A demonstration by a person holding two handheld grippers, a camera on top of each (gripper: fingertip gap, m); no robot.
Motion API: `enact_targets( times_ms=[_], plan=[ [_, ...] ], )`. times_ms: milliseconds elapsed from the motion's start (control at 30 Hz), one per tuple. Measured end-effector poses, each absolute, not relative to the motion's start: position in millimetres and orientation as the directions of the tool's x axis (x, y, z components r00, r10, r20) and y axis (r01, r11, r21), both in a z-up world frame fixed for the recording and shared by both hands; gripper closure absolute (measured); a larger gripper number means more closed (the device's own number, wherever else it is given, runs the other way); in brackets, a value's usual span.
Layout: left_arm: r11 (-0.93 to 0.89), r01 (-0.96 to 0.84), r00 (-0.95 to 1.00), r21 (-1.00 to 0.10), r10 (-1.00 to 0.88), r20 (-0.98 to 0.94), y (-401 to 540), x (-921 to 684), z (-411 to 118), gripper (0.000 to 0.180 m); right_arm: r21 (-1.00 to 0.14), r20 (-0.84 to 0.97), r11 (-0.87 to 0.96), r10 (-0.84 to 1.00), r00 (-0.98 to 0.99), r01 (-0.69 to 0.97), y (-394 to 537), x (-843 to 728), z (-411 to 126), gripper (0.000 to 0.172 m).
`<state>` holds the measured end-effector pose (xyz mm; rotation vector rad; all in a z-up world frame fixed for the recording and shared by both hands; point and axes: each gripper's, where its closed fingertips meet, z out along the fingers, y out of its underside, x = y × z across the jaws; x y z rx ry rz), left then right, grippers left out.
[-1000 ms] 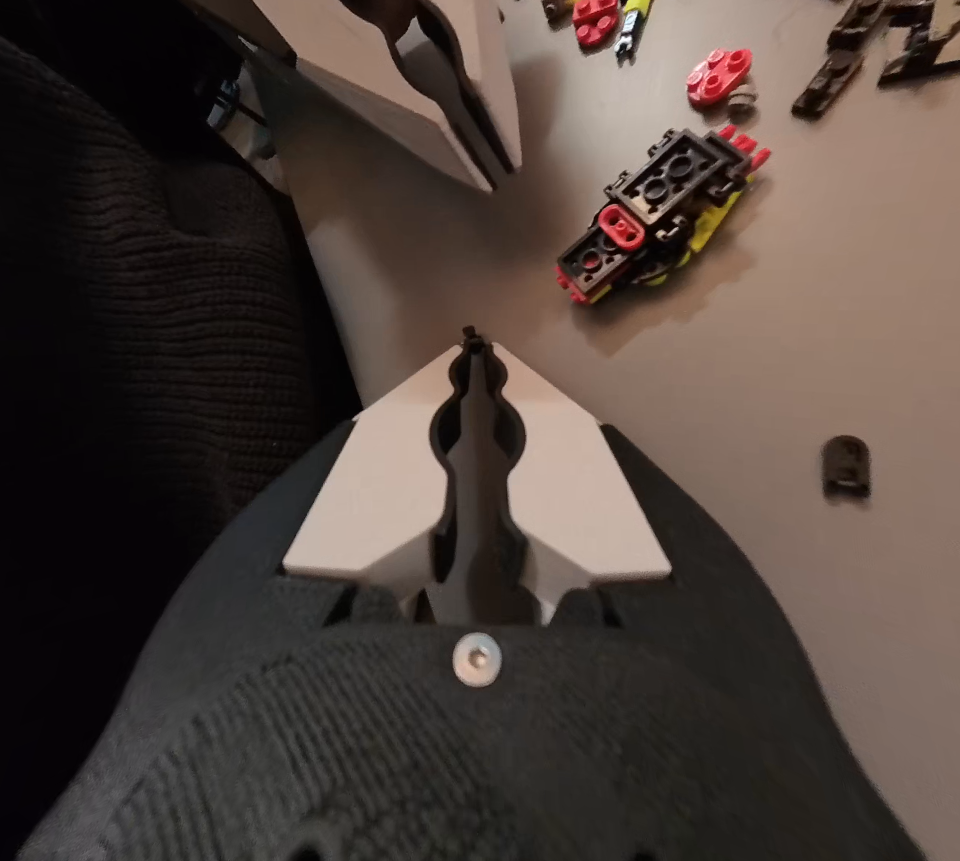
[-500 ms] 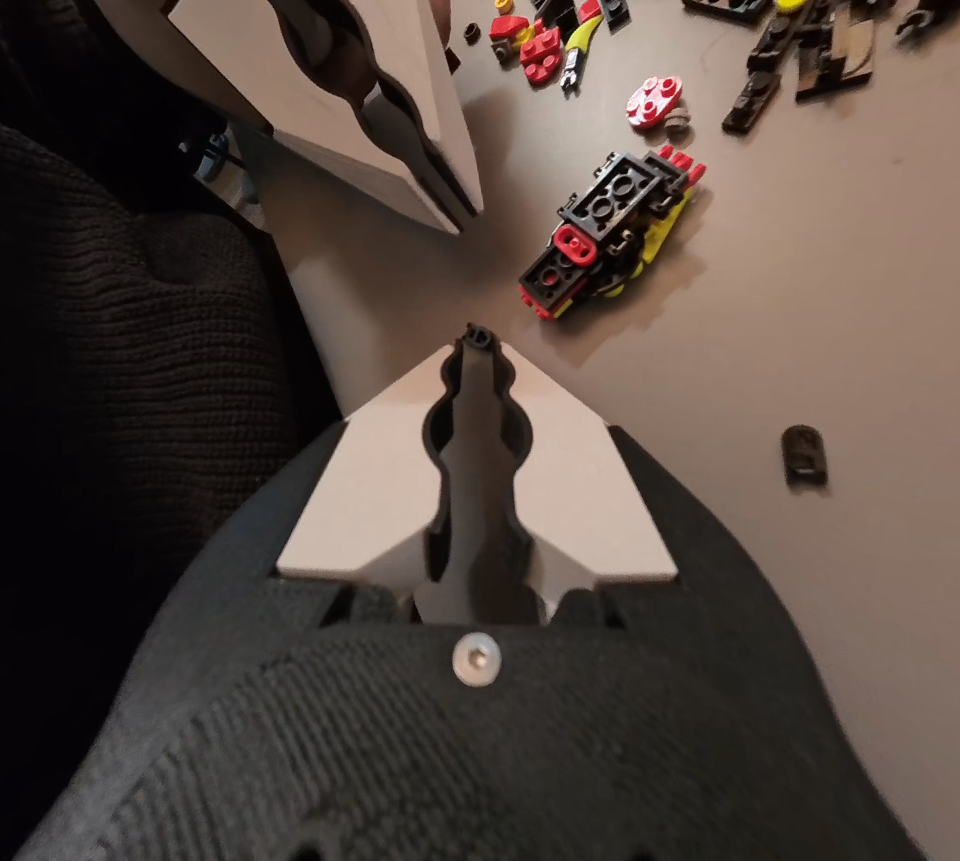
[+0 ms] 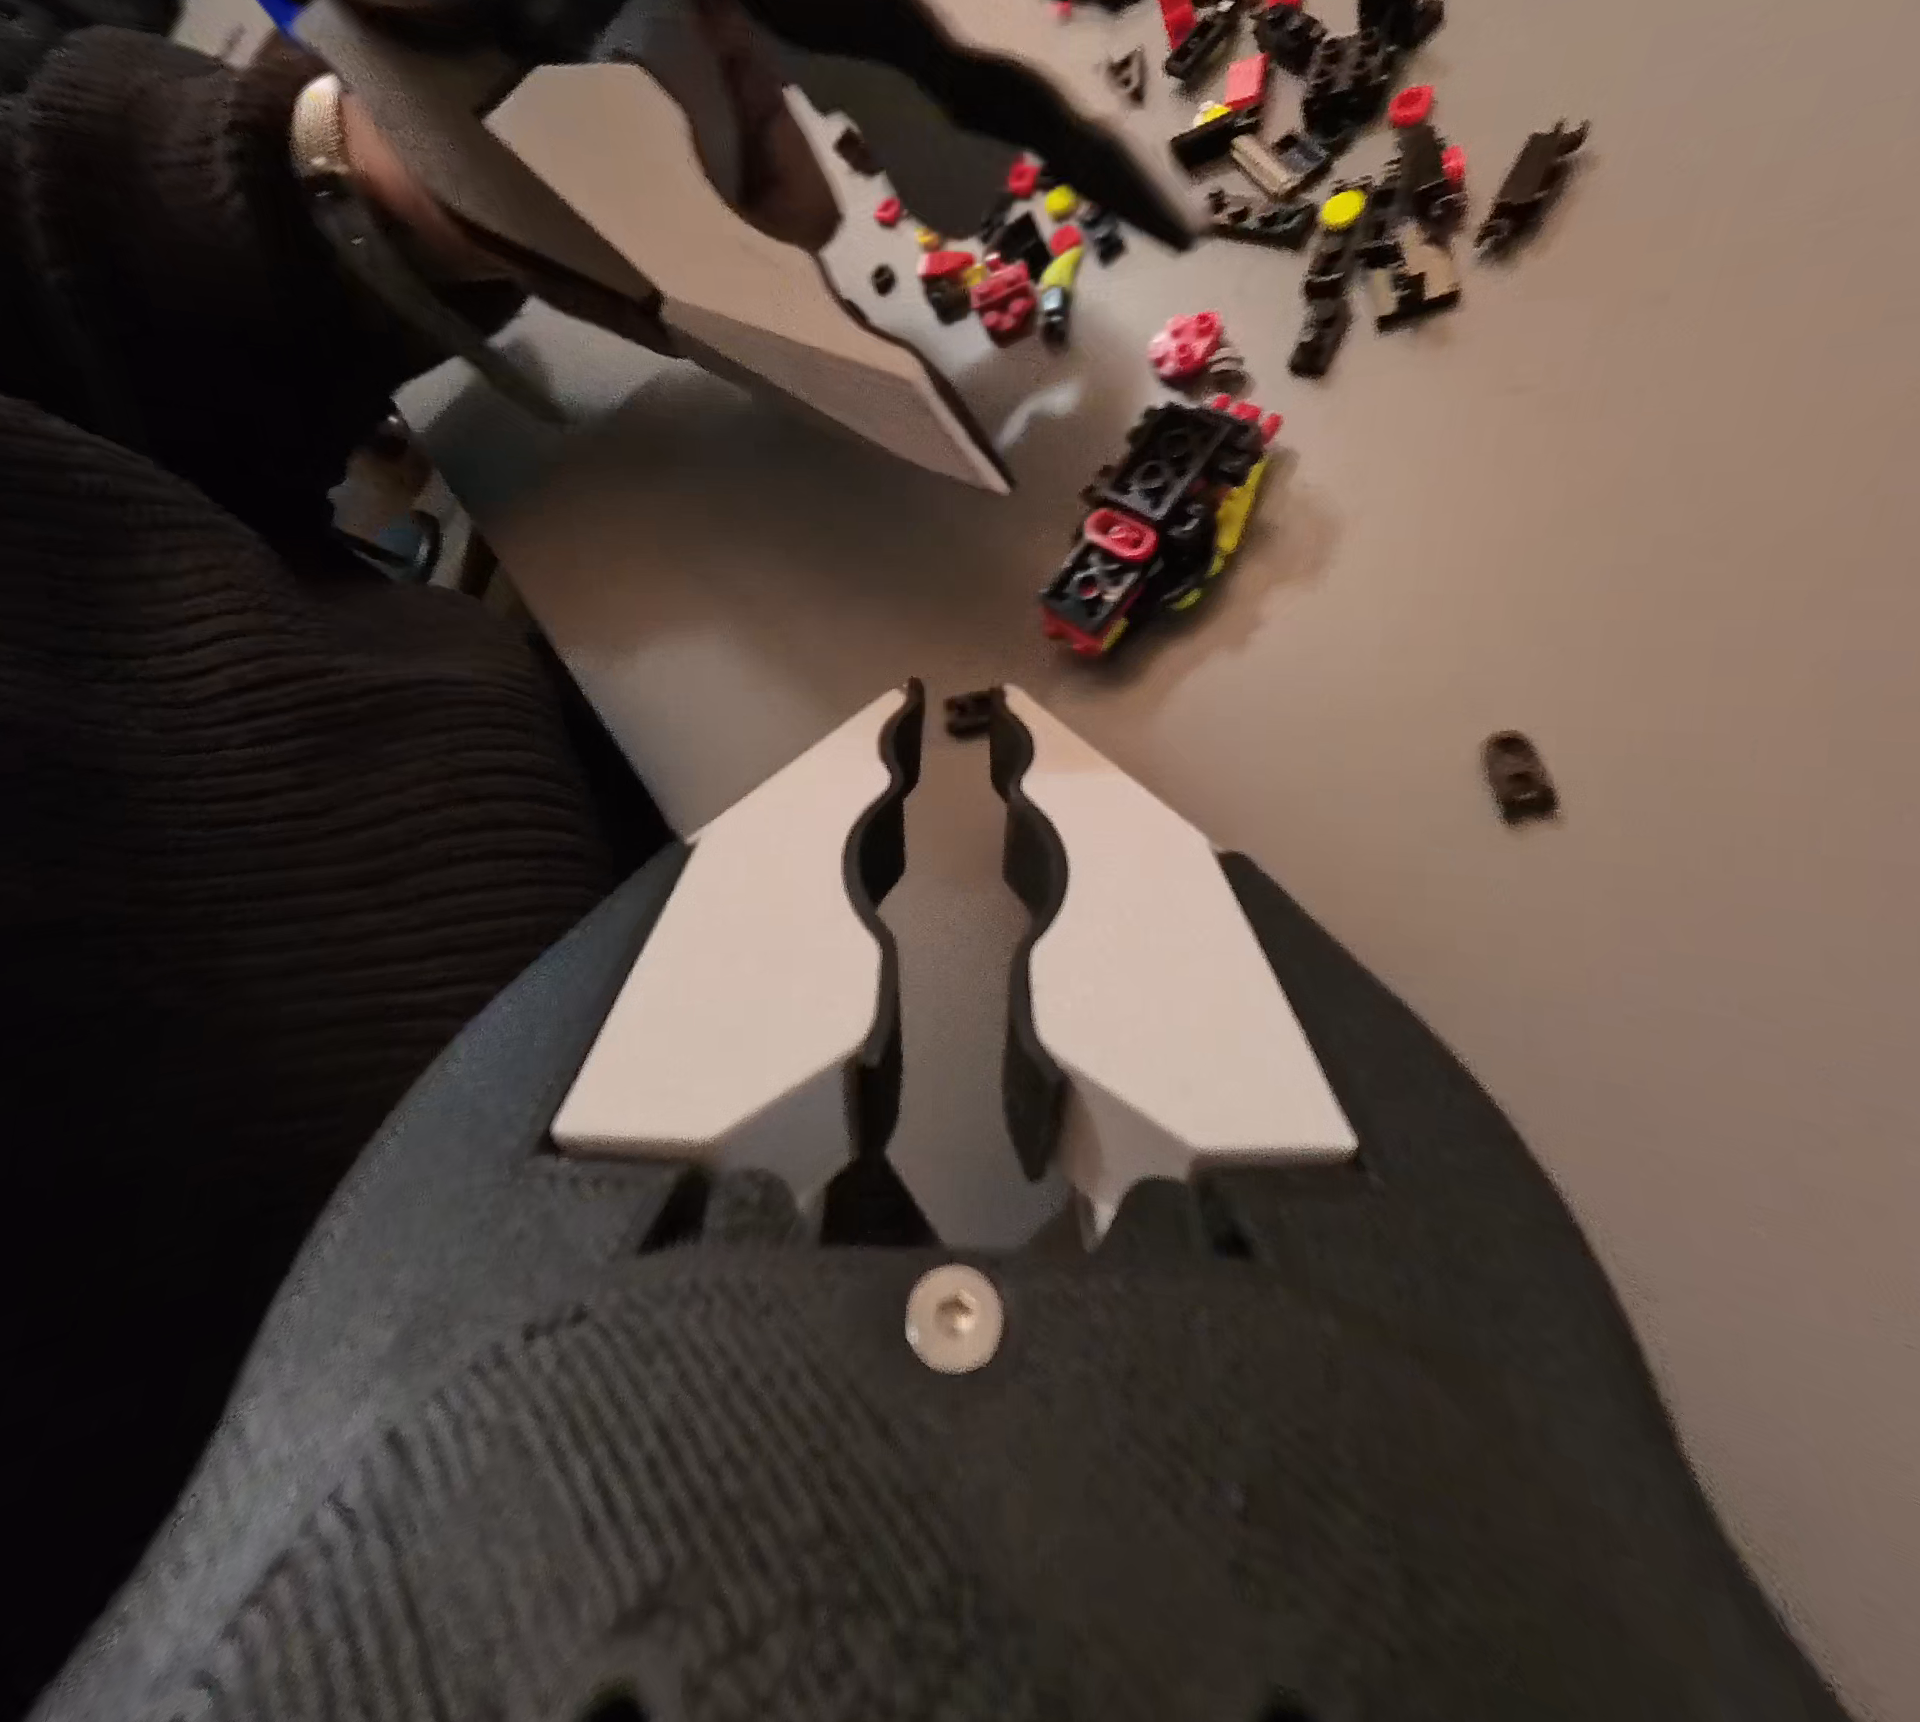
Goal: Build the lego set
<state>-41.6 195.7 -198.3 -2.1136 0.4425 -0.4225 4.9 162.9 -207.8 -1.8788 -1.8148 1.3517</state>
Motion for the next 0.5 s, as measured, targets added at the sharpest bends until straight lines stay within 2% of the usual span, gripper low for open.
enact_targets(
  times_ms=[33, 167, 233, 500],
  plan=[
    [-0.542, -0.183, 0.859, -0.821, -0.494, 0.135, 198.0, -37.6, -202.5, 0.122, -0.684, -0.476, -0.239, 0.862, -0.174, 0.689, 156.2, 6.0, -207.9, 0.161],
    [-0.605, -0.355, 0.799, -0.713, -0.592, 0.104, 197.0, -29.3, -230.9, 0.115, -0.669, -0.484, -0.225, 0.855, -0.186, 0.709, 136.9, 11.7, -214.8, 0.159],
    [-0.593, -0.409, 0.793, -0.693, -0.607, 0.052, 194.9, -31.3, -237.1, 0.114, -0.666, -0.458, -0.192, 0.868, -0.193, 0.72, 134.1, 13.9, -219.2, 0.158],
    [-0.608, -0.478, 0.779, -0.633, -0.626, 0.013, 173.6, -32.9, -240.2, 0.131, -0.659, -0.412, -0.169, 0.896, -0.164, 0.733, 147.4, 17.9, -227.7, 0.157]
  ],
)
